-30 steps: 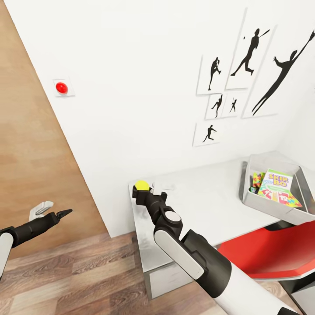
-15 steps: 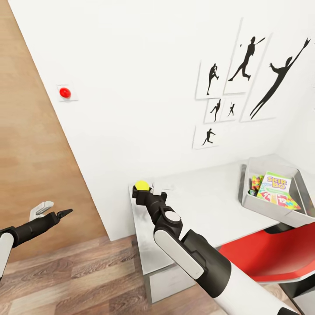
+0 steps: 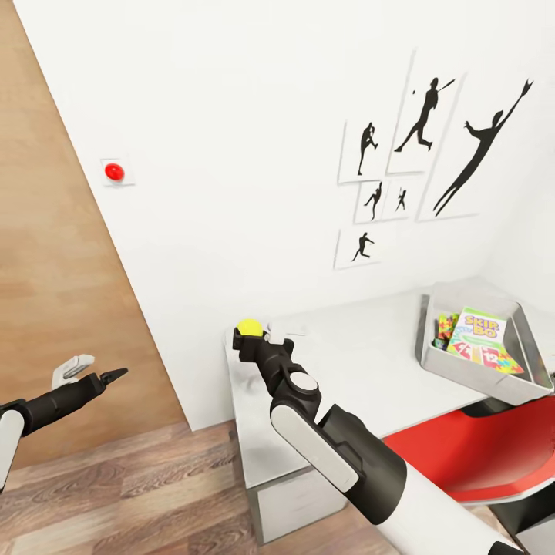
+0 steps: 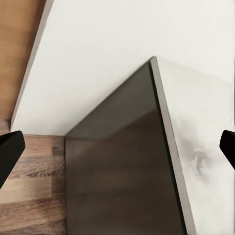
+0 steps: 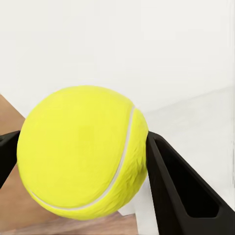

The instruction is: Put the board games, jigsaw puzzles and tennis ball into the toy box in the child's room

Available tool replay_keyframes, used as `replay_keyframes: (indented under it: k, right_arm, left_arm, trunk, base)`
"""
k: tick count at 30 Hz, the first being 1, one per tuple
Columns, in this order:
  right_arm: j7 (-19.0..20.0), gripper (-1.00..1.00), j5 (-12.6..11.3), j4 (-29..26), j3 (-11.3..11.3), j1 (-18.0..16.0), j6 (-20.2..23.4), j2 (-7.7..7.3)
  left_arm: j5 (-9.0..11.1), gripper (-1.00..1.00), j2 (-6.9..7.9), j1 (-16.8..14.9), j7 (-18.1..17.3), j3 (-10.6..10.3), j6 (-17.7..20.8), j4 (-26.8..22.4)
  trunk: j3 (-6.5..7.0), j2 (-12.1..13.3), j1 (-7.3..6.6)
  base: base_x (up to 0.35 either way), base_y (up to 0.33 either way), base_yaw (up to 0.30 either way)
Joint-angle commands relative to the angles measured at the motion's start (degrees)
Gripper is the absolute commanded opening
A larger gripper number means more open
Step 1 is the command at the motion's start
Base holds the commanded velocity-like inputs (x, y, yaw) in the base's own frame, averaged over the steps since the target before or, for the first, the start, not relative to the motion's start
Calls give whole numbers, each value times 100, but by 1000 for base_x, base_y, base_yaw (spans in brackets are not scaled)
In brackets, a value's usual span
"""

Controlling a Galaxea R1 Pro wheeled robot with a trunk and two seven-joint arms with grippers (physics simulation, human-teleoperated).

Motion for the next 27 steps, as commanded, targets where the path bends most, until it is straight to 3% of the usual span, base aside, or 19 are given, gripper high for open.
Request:
replay_keyframes:
  k: [1, 27]
  right_arm:
    - [-29, -100, -38, 0, 5, -8, 7, 1]
    - [-20, -100, -45, 16, 5, -8, 7, 1]
  left_arm:
    - [0, 100, 0, -6, -20, 10, 36, -3]
    - [0, 100, 0, -6, -12, 10, 1, -9]
  trunk:
    - [-3, -12, 4]
    - [242, -12, 4]
  base:
    - [0, -134, 0]
    - [0, -59, 0]
